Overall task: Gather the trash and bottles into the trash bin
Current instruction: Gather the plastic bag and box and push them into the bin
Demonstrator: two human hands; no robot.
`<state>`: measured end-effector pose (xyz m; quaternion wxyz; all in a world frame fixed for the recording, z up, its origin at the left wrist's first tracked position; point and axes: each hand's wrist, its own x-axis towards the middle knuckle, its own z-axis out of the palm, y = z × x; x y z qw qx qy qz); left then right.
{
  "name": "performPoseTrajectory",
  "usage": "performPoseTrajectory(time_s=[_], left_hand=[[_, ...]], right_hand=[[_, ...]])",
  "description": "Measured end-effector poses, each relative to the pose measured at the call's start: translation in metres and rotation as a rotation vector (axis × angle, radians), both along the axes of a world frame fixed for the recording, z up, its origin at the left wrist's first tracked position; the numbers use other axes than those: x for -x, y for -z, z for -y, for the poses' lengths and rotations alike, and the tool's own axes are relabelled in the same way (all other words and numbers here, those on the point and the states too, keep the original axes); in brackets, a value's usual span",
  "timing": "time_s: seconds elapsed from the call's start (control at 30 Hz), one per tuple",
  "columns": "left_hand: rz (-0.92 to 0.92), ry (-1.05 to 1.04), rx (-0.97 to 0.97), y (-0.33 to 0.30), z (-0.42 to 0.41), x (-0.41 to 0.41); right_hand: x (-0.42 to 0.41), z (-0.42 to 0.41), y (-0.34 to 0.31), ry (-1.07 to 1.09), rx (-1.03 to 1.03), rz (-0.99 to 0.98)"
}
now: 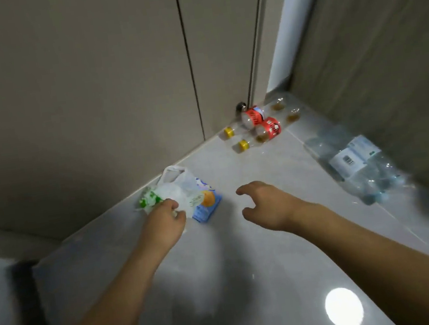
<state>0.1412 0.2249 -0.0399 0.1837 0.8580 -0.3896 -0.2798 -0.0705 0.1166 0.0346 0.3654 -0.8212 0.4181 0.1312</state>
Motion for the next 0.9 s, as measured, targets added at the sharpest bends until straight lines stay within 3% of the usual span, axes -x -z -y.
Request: performPoseTrajectory(time_s=[0.13,0.27,0.37,0.53,0.63,0.73,0.9], left_hand=[[0.008,-0.24,0.015,0.029,-0.014,-0.019],[0.183,-0.446,0.183,0.035,-0.012,-0.018],[0.359,-0.399,0.235,0.039,-0.011,-0.021],[0.461,-0.097,0.082,0.045,-0.006,-0.034],[0.389,0.059,-0.067,0.043,-0.005,-0.039],[0.206,-0.052,-0.175,0.035,-0.011,-0.05],[0.248,-0.2,-0.159,0.015,-0.028,-0.059]], right_hand=[[-0.022,-0.009,0.03,-0.029,-0.067,-0.044],[-0.037,0.0,0.043,-0.036,-0.058,-0.068],[-0.052,0.011,0.047,-0.019,-0.059,-0.05],[-0.081,0.024,0.056,0.027,-0.058,-0.031],[-0.098,0.028,0.073,0.119,-0.092,-0.059],[-0.111,0.025,0.098,0.181,-0.083,-0.113],[-0.127,0.005,0.126,0.16,0.072,-0.147]])
